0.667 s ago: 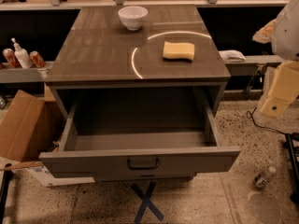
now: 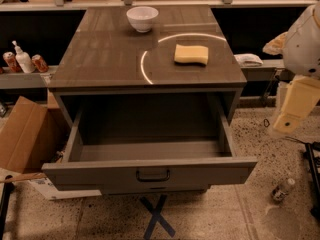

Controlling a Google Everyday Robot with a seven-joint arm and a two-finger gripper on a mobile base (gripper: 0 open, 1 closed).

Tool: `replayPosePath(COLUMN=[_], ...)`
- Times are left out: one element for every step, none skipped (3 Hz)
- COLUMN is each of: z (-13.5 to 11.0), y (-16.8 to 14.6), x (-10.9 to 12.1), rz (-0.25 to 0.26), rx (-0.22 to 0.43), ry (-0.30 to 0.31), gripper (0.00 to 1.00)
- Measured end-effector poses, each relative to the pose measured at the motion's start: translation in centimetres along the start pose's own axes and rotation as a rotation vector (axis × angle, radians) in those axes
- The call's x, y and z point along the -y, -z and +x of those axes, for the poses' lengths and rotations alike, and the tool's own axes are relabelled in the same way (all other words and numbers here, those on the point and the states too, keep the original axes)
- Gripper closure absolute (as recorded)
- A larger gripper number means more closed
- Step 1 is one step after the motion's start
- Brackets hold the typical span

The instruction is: Close top drawer

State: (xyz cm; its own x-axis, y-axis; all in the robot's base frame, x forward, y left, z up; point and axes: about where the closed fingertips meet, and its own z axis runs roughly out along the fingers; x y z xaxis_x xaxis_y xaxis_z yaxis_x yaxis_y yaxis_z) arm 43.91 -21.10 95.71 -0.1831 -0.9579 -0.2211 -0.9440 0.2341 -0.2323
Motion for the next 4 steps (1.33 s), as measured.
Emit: replayPosePath(z=[-0.2, 0.1, 1.1, 2.0], y=[-4.3, -9.4, -13.5, -16.4], x=[-1.1, -2.2, -3.3, -4.5], rz=[-0.082, -0.172, -0.232, -0.272], rx=[0.01, -0.021, -0.058, -0.087], ry=[0.036, 0.051, 0.039, 0.023], gripper=[0.0, 0.19, 0.42, 0.66])
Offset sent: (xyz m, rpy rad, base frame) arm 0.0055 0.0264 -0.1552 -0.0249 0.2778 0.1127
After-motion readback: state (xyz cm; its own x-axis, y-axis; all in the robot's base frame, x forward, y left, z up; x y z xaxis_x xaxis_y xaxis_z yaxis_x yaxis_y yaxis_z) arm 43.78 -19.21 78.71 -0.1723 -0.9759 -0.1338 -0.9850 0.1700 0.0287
